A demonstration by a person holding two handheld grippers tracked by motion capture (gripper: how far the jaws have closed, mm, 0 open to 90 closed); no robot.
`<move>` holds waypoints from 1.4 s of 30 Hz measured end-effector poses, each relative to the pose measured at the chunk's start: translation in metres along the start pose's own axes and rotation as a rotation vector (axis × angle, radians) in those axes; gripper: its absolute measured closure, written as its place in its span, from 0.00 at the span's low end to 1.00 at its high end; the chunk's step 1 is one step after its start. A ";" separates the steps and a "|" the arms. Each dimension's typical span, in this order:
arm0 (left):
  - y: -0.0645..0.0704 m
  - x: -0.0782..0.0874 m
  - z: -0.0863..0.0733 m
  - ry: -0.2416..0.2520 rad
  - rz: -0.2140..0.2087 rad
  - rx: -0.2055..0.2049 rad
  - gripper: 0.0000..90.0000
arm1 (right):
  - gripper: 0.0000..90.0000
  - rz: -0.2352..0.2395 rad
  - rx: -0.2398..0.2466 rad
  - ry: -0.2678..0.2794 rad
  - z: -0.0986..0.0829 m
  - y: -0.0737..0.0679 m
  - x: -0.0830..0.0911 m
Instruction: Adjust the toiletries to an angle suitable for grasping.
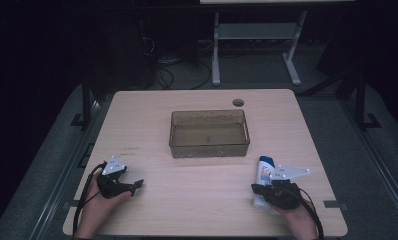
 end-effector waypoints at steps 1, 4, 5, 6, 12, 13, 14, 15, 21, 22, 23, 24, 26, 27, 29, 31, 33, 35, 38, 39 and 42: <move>0.000 0.000 0.000 0.000 0.000 0.000 0.15 | 1.00 -0.009 -0.003 0.007 0.002 0.004 0.002; 0.000 0.000 0.000 0.000 0.000 0.000 0.15 | 1.00 -0.050 -0.007 0.038 0.008 0.015 0.008; 0.000 0.000 0.000 0.000 0.000 0.000 0.15 | 1.00 -0.060 -0.010 0.042 0.009 0.018 0.010; 0.000 0.000 0.000 0.000 0.000 0.000 0.15 | 1.00 -0.080 -0.009 0.049 0.011 0.022 0.012; 0.000 0.000 0.000 0.001 0.000 -0.001 0.15 | 1.00 -0.155 -0.034 0.096 0.014 0.046 0.022; 0.000 0.000 0.000 0.001 0.000 -0.001 0.15 | 1.00 -0.169 -0.037 0.098 0.014 0.051 0.024; 0.000 0.000 0.000 0.001 0.000 0.000 0.15 | 1.00 -0.180 -0.044 0.102 0.014 0.055 0.025; 0.000 0.000 0.000 0.000 -0.001 0.000 0.15 | 1.00 -0.193 -0.054 0.109 0.015 0.061 0.027; 0.000 -0.001 0.001 0.001 -0.001 0.000 0.15 | 1.00 -0.254 -0.111 0.121 0.012 0.090 0.030; 0.000 -0.001 0.001 0.001 0.000 -0.001 0.15 | 1.00 -0.264 -0.127 0.119 0.010 0.096 0.029; 0.000 -0.001 0.001 0.001 0.000 -0.001 0.15 | 1.00 -0.273 -0.133 0.115 0.009 0.099 0.028; 0.000 -0.001 0.001 0.001 -0.001 0.000 0.15 | 1.00 -0.281 -0.142 0.113 0.007 0.103 0.027; 0.000 -0.001 0.001 0.001 -0.001 0.000 0.15 | 1.00 -0.278 -0.161 0.099 0.004 0.107 0.024; 0.000 -0.001 0.001 0.002 -0.001 0.000 0.15 | 1.00 -0.279 -0.163 0.090 0.002 0.108 0.022; 0.000 -0.001 0.001 0.001 -0.001 0.000 0.15 | 1.00 -0.278 -0.166 0.074 0.000 0.109 0.018; 0.000 -0.001 0.001 0.001 0.000 0.000 0.15 | 1.00 -0.271 -0.171 0.064 -0.002 0.109 0.015; 0.000 -0.001 0.001 0.001 -0.001 0.000 0.15 | 1.00 -0.263 -0.170 0.057 -0.002 0.109 0.012; 0.000 -0.001 0.001 0.002 -0.001 0.000 0.15 | 1.00 -0.260 -0.169 0.052 -0.002 0.108 0.009; 0.000 -0.001 0.001 0.001 -0.001 0.000 0.15 | 1.00 -0.254 -0.162 0.050 -0.001 0.108 0.007; 0.000 -0.001 0.001 0.001 -0.001 0.000 0.15 | 1.00 -0.252 -0.163 0.048 0.000 0.107 0.007; 0.000 -0.001 0.001 0.001 -0.001 0.000 0.15 | 1.00 -0.250 -0.159 0.050 0.001 0.106 0.006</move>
Point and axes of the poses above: each handheld gripper's, and its own axes: x roughly backward along the jaws, z roughly out of its top, y roughly to its right, the point moved 2 cm from there along -x, roughly forward along the jaws, and after that the axes turned 12 degrees about z, right-handed, at the moved point
